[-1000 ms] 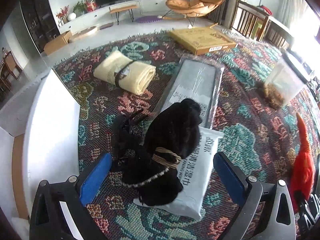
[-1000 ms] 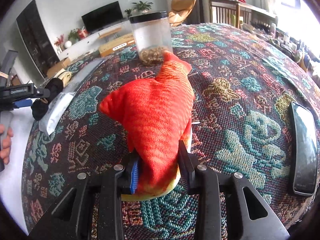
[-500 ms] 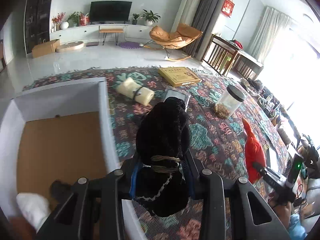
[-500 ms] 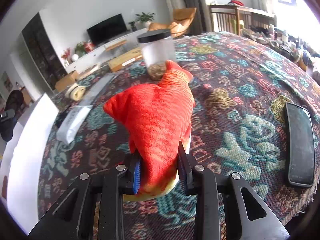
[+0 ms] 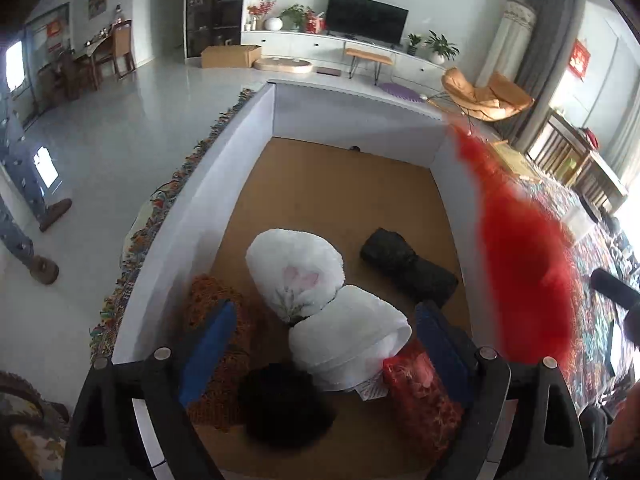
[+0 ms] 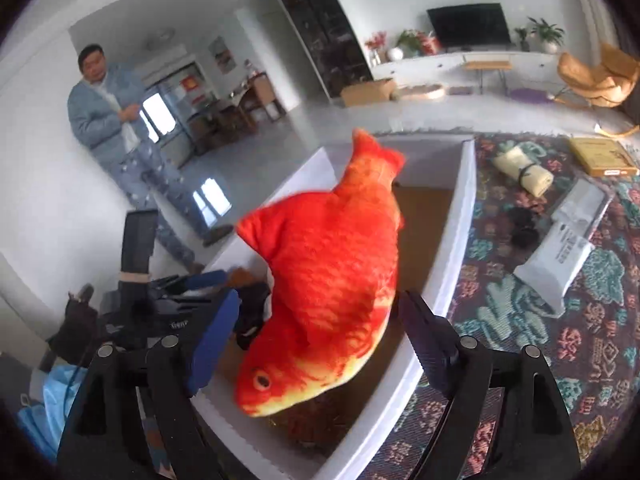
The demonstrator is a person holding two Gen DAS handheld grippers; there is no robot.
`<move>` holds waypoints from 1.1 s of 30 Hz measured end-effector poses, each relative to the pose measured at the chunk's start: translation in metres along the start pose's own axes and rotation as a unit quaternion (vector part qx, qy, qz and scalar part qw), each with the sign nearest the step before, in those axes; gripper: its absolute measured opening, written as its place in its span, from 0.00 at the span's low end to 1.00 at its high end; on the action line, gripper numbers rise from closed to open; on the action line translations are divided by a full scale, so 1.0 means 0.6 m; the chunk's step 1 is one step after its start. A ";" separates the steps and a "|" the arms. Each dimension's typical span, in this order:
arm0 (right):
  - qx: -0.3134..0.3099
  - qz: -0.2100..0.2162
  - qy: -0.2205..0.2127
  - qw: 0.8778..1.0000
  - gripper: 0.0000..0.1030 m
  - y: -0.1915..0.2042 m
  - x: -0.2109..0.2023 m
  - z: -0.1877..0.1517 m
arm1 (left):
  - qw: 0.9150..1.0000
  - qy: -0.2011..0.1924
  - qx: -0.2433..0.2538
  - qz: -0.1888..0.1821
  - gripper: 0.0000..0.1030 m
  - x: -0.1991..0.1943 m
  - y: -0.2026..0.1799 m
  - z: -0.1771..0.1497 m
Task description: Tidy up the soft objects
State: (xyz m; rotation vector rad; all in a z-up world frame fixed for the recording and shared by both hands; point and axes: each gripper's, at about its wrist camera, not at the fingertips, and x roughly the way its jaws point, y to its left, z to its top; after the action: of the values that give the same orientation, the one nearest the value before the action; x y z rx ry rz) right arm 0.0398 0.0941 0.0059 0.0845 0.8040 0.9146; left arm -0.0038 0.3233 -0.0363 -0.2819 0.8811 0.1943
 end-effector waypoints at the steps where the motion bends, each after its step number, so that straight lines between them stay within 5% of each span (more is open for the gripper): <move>1: -0.002 -0.003 0.003 1.000 0.82 0.002 0.007 -0.007 | 1.000 -0.010 -0.009 -0.002 0.88 -0.006 0.005 -0.002; 5: 0.019 -0.041 -0.028 0.999 0.82 -0.064 -0.030 -0.049 | 0.999 -0.034 -0.016 -0.016 0.88 -0.023 0.000 -0.002; 8: 0.069 -0.129 -0.053 0.988 0.83 -0.167 -0.073 -0.086 | 0.998 -0.039 0.007 -0.053 0.88 -0.027 -0.051 -0.004; 12: 0.143 -0.302 -0.022 0.942 0.82 -0.342 -0.105 -0.170 | 0.988 -0.037 0.077 -0.129 0.88 -0.042 -0.181 -0.011; 14: 0.174 -0.353 -0.008 0.919 0.82 -0.407 -0.123 -0.220 | 0.977 -0.037 0.127 -0.167 0.89 -0.053 -0.263 -0.020; 16: 0.254 -0.378 -0.019 0.890 0.83 -0.454 -0.152 -0.256 | 0.963 -0.023 0.176 -0.201 1.00 -0.053 -0.347 -0.043; 19: 0.275 -0.377 -0.084 0.880 0.83 -0.456 -0.195 -0.256 | 0.948 0.015 0.215 -0.236 1.00 -0.027 -0.449 -0.084; 23: 0.294 -0.382 -0.061 0.874 0.82 -0.469 -0.187 -0.257 | 0.954 0.070 0.204 -0.209 1.00 0.069 -0.513 -0.131; 27: 0.296 -0.389 -0.061 0.870 0.82 -0.475 -0.186 -0.264 | 0.969 0.119 0.170 -0.131 1.00 0.180 -0.511 -0.168; 33: 0.278 -0.407 -0.041 0.869 0.87 -0.469 -0.172 -0.262 | 0.970 0.099 0.211 -0.073 1.00 0.222 -0.530 -0.170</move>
State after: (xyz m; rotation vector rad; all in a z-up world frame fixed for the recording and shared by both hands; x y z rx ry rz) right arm 0.0913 -0.1992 -0.1552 0.2626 0.8920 -0.1393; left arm 0.0944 -0.0030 -0.1504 0.0327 1.0696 -0.1626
